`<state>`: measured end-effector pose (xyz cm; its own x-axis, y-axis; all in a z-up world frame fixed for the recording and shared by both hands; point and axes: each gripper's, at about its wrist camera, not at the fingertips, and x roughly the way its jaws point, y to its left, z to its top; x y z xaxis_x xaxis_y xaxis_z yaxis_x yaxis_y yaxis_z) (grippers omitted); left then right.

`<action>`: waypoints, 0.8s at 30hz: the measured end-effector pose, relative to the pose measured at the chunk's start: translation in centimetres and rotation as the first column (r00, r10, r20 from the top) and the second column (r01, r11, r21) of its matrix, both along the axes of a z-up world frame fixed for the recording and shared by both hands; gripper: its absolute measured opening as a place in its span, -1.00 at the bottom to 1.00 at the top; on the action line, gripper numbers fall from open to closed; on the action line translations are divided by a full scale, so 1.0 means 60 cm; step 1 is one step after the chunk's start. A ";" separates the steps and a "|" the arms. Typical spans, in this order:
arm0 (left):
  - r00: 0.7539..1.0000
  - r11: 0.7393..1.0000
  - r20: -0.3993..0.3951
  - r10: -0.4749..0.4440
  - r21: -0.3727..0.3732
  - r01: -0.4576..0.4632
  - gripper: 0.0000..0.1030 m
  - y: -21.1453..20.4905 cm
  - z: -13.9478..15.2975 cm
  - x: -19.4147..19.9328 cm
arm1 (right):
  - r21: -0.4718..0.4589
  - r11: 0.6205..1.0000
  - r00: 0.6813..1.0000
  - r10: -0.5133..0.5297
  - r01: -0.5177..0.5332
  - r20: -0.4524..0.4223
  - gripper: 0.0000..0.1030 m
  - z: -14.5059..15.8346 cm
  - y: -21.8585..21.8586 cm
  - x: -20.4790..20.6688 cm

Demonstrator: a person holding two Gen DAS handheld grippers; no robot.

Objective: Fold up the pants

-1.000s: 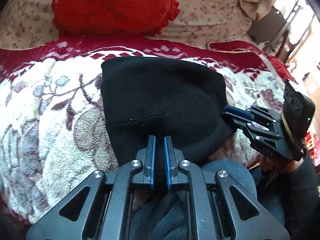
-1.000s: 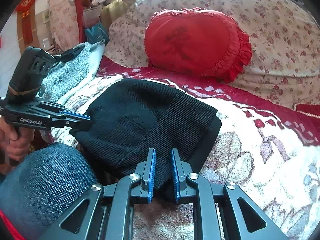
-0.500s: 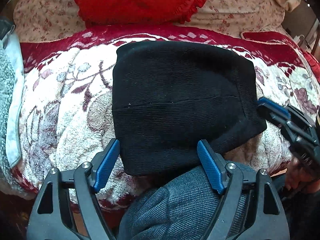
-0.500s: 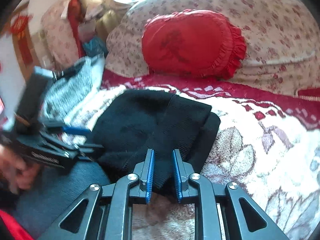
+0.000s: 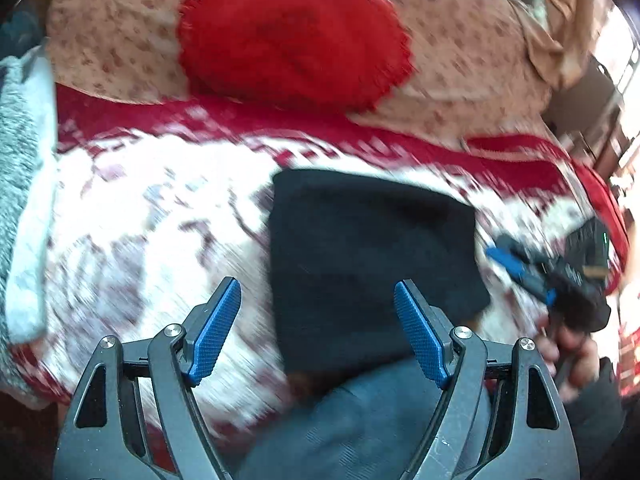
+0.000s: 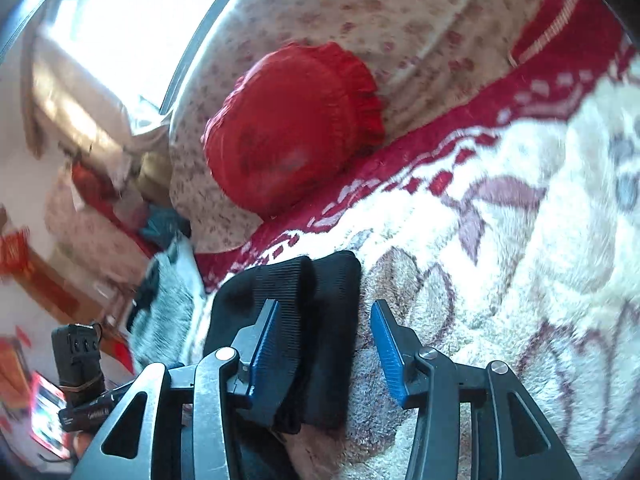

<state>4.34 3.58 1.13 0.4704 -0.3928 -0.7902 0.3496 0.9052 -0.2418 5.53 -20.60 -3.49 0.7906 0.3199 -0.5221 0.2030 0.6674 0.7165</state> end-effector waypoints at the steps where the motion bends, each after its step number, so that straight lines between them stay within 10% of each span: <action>1: 1.000 1.000 -0.018 0.008 -0.016 -0.008 0.55 0.008 -0.009 0.021 | 0.029 1.000 1.000 0.000 0.000 -0.011 -0.13 -0.007 -0.004 0.003; 9: 0.962 0.924 -0.239 -0.129 -0.382 0.029 0.53 0.021 -0.097 0.101 | 0.083 0.988 0.991 0.132 -0.131 -0.008 -0.06 -0.028 0.023 0.028; 11: 0.961 0.916 -0.243 -0.134 -0.401 0.026 0.52 0.018 -0.104 0.100 | 0.027 0.983 0.983 0.183 -0.183 -0.031 -0.05 -0.027 0.042 0.032; 16: 0.967 0.919 -0.241 -0.088 -0.394 -0.015 -0.41 0.019 -0.098 0.101 | -0.075 0.975 0.977 0.203 -0.208 -0.072 -0.48 -0.024 0.054 0.046; 24: 0.980 0.931 -0.169 -0.101 -0.365 0.033 -0.36 -0.043 -0.051 0.176 | -0.127 0.980 0.987 0.157 -0.152 0.031 -0.54 0.035 0.002 0.077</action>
